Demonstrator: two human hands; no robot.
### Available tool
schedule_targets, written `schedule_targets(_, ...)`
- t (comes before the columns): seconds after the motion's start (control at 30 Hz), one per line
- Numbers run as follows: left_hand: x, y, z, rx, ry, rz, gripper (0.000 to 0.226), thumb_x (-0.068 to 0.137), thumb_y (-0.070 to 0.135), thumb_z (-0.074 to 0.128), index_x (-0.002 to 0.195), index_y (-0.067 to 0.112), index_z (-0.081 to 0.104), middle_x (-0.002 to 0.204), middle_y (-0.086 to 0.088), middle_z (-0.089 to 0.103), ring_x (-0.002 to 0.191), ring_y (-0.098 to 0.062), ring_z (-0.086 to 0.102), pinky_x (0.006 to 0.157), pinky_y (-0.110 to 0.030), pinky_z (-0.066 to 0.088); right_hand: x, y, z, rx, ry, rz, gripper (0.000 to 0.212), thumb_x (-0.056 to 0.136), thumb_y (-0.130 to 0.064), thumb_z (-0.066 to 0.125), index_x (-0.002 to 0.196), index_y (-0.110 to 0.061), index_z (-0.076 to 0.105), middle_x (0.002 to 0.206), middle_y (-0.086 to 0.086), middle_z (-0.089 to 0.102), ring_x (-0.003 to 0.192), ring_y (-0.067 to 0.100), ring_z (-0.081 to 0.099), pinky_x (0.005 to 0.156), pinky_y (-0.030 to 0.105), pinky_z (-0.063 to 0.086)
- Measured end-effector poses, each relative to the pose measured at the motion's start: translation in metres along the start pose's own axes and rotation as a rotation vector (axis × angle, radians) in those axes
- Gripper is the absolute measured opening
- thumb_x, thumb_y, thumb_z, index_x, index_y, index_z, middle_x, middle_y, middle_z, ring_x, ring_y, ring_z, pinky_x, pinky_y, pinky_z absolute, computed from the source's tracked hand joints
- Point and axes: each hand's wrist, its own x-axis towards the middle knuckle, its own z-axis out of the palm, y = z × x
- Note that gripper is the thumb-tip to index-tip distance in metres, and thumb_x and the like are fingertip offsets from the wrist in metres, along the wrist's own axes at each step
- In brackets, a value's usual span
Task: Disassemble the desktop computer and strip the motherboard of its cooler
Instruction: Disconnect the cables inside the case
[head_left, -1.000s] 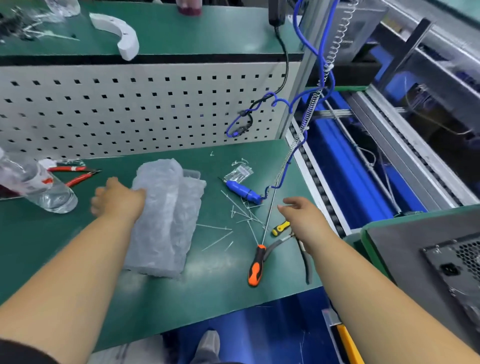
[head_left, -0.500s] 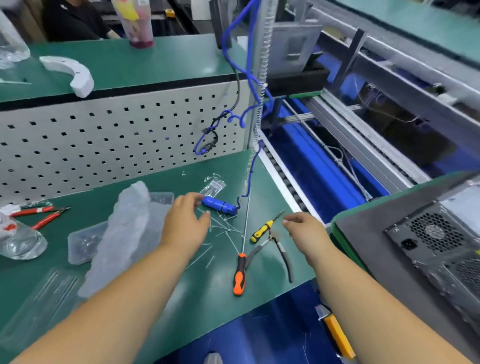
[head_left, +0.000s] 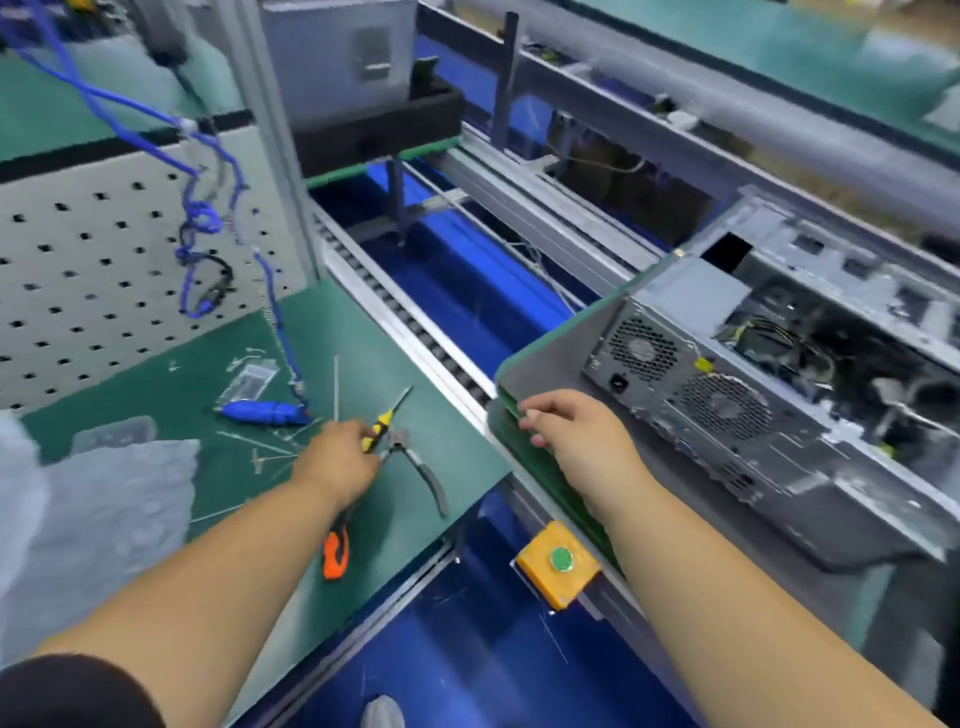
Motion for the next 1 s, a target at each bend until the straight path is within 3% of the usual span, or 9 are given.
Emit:
schedule_targets(0.17, 0.022, 0.011, 0.019, 0.183, 0.037, -0.064, 0.035, 0.084, 0.018, 0.062, 0.117, 0.009, 0.054, 0.118, -0.021, 0.057, 0.109, -0.042, 0.057, 0.094, -0.046, 0.048, -0.009, 0.018, -0.036, 0.037, 0.045, 0.028, 0.015, 0.092, -0.017, 0.059, 0.088, -0.025, 0.071, 0.086, -0.004, 0.073, 0.079, 0.013, 0.064, 0.078, 0.036, 0.054)
schedule_targets(0.33, 0.033, 0.014, 0.032, 0.335, 0.002, -0.111, 0.03, 0.088, 0.015, 0.053, 0.117, 0.007, 0.048, 0.122, -0.021, 0.05, 0.114, -0.041, 0.054, 0.094, -0.046, 0.045, -0.014, 0.025, -0.056, 0.086, 0.077, 0.032, 0.017, 0.094, -0.012, 0.056, 0.091, -0.021, 0.07, 0.077, -0.008, 0.071, 0.065, -0.003, 0.062, 0.061, 0.009, 0.045)
schedule_targets(0.47, 0.04, 0.017, 0.036, 0.347, 0.004, -0.118, 0.03, 0.087, 0.012, 0.054, 0.115, 0.002, 0.048, 0.12, -0.022, 0.051, 0.112, -0.041, 0.054, 0.093, -0.044, 0.046, -0.015, 0.028, -0.065, 0.096, 0.091, 0.024, 0.017, 0.094, -0.012, 0.056, 0.091, -0.021, 0.07, 0.074, -0.012, 0.071, 0.062, 0.004, 0.057, 0.056, 0.009, 0.046)
schedule_targets(0.67, 0.035, 0.049, 0.016, 0.153, 0.123, -0.087, 0.031, 0.083, 0.013, 0.064, 0.11, 0.001, 0.056, 0.114, -0.026, 0.055, 0.104, -0.044, 0.056, 0.089, -0.045, 0.046, -0.011, 0.027, -0.074, 0.095, 0.105, 0.009, 0.017, 0.093, -0.015, 0.057, 0.089, -0.026, 0.07, 0.078, -0.013, 0.072, 0.065, -0.001, 0.06, 0.059, 0.008, 0.044)
schedule_targets(0.77, 0.026, 0.076, 0.003, 0.006, 0.217, -0.022, 0.024, 0.082, 0.005, 0.059, 0.105, 0.009, 0.06, 0.106, -0.019, 0.059, 0.089, -0.039, 0.057, 0.075, -0.039, 0.046, -0.009, 0.02, -0.078, 0.112, 0.098, -0.026, 0.018, 0.092, -0.015, 0.057, 0.088, -0.026, 0.071, 0.078, -0.014, 0.072, 0.063, -0.005, 0.061, 0.055, 0.003, 0.04)
schedule_targets(1.0, -0.022, 0.169, -0.023, -0.358, 0.312, 0.405, 0.025, 0.088, 0.019, 0.06, 0.104, 0.035, 0.049, 0.103, 0.007, 0.054, 0.085, -0.018, 0.058, 0.073, -0.036, 0.048, -0.013, -0.002, -0.099, 0.181, 0.083, -0.087, 0.017, 0.094, -0.018, 0.057, 0.09, -0.026, 0.07, 0.078, -0.01, 0.071, 0.068, 0.004, 0.06, 0.069, 0.017, 0.046)
